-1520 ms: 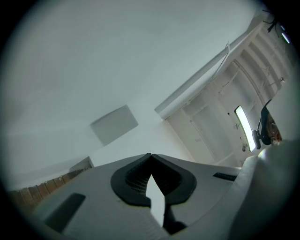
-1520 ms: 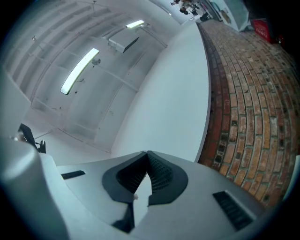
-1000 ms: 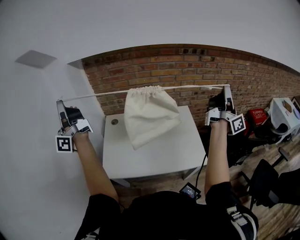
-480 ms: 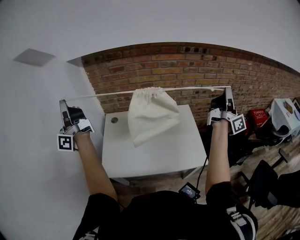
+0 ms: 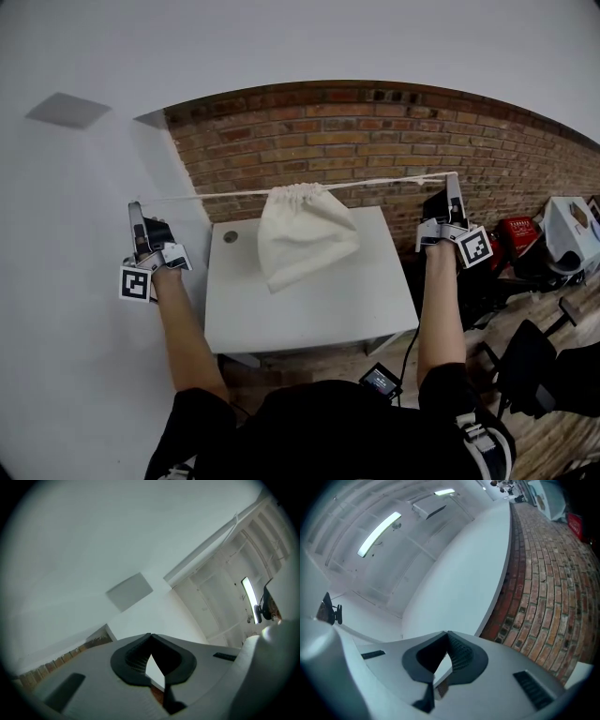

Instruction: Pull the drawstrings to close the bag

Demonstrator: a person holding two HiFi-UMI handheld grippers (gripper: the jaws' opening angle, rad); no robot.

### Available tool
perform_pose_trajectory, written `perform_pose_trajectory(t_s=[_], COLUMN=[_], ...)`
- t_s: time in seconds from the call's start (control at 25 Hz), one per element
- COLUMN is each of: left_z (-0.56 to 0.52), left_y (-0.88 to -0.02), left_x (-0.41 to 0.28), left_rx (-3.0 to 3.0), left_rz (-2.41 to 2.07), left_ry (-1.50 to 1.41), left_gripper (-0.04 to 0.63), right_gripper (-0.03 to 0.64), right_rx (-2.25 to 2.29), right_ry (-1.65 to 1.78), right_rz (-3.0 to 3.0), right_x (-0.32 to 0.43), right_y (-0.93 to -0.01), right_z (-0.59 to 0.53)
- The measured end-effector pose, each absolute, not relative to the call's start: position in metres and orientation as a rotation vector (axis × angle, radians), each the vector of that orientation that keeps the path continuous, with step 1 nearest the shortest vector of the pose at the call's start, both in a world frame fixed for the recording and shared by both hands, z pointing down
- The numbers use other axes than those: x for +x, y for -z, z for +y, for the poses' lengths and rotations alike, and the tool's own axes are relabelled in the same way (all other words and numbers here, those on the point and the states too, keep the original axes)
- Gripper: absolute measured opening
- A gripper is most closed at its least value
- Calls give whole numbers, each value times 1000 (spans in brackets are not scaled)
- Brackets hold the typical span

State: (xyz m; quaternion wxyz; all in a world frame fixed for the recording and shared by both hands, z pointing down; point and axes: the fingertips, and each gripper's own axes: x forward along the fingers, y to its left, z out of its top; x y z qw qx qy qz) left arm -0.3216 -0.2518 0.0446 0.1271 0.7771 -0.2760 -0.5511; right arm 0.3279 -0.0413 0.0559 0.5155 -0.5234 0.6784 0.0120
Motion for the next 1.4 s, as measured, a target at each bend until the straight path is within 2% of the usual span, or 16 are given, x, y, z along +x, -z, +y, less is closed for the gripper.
perform_pose_trajectory(t_s=[0.44,0.88,1.4], left_z=[-257,-246,-227], left_y=[-39,-6,21], left_x=[-308,-294,-275], left_rx=[2460,2840,2953], left_rz=[-823,-1059,-1008], left_ry=[1416,1061,950], left_gripper=[18,18,18], right_gripper=[6,8,8], right_rx=[-1412,-1631,-1665], right_ry=[-206,-366,-554], right_rz=[1869,1958,2152], right_x=[294,291,273], right_y=[-23,3,38], right_z=[-42,-25,-3])
